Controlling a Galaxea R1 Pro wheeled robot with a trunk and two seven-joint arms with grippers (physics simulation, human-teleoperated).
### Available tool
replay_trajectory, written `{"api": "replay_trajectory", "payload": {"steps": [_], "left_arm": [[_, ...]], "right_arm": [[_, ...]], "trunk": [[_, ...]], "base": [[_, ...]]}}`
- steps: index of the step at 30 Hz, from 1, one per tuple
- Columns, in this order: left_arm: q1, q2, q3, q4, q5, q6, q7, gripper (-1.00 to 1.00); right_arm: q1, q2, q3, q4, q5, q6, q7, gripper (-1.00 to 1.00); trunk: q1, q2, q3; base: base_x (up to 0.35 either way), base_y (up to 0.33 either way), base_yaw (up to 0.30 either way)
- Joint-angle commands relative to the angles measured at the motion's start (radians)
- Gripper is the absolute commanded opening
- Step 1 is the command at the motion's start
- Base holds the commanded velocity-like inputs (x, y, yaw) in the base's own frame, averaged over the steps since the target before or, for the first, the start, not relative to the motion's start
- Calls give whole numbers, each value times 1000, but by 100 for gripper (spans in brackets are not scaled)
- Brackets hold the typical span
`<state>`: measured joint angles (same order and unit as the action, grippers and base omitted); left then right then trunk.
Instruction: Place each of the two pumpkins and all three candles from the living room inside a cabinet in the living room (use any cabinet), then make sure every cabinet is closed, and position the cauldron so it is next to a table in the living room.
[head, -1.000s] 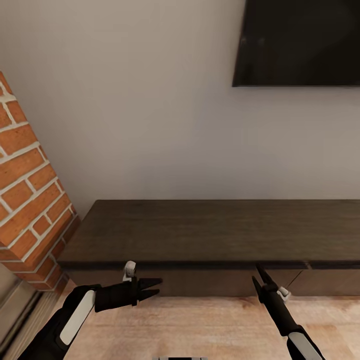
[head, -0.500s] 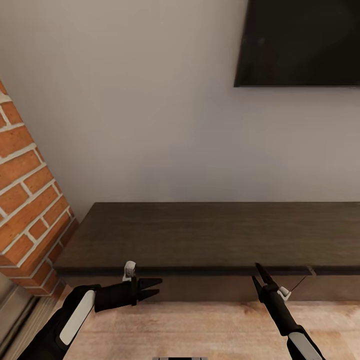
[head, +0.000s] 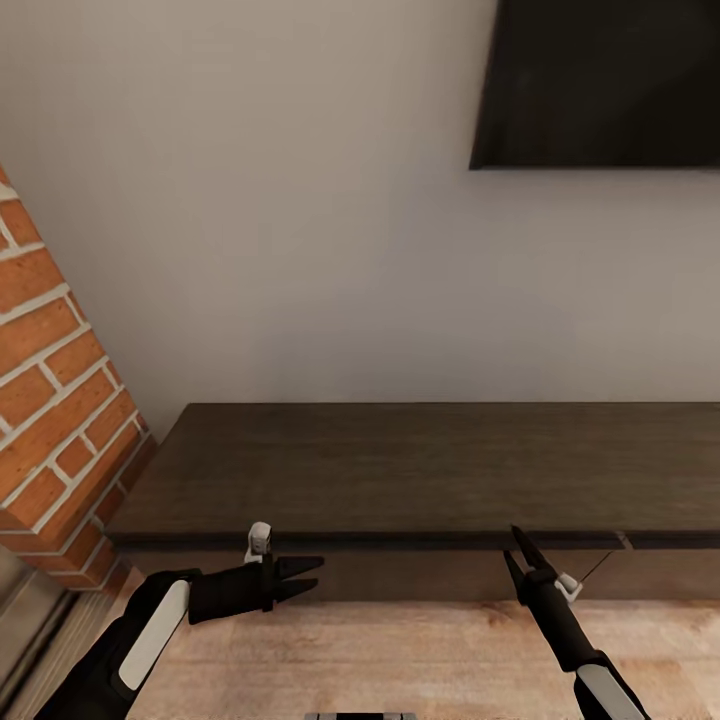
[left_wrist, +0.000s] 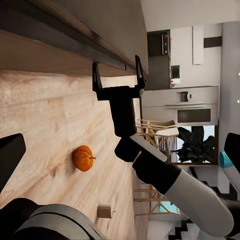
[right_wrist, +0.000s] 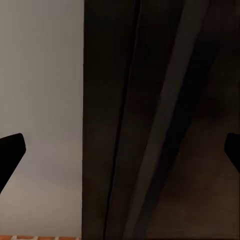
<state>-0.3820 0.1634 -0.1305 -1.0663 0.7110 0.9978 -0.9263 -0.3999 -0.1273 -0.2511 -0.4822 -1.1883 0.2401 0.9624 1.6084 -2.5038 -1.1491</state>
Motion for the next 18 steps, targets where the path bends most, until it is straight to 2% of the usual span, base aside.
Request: {"api": "replay_trajectory", "payload": {"steps": [1, 9, 13, 18], "left_arm": [[-1, 0, -1, 0, 2, 4, -2, 100], [0, 1, -1, 0, 2, 4, -2, 100], [0, -1, -1, 0, 2, 4, -2, 100], [0, -1, -1, 1, 2, 4, -2, 100]], "right_arm": [[-1, 0, 0, 1, -8, 10, 2, 100], [-1, 0, 0, -1, -8, 10, 3, 100], [-1, 0, 0, -1, -8, 10, 3, 100], [-1, 0, 0, -1, -8, 10, 4, 100]], "trunk": [[0, -1, -5], [0, -1, -5], [2, -2, -20], [2, -2, -20]], "base": [[0, 0, 0], [0, 0, 0], [0, 0, 0], [0, 0, 0]]}}
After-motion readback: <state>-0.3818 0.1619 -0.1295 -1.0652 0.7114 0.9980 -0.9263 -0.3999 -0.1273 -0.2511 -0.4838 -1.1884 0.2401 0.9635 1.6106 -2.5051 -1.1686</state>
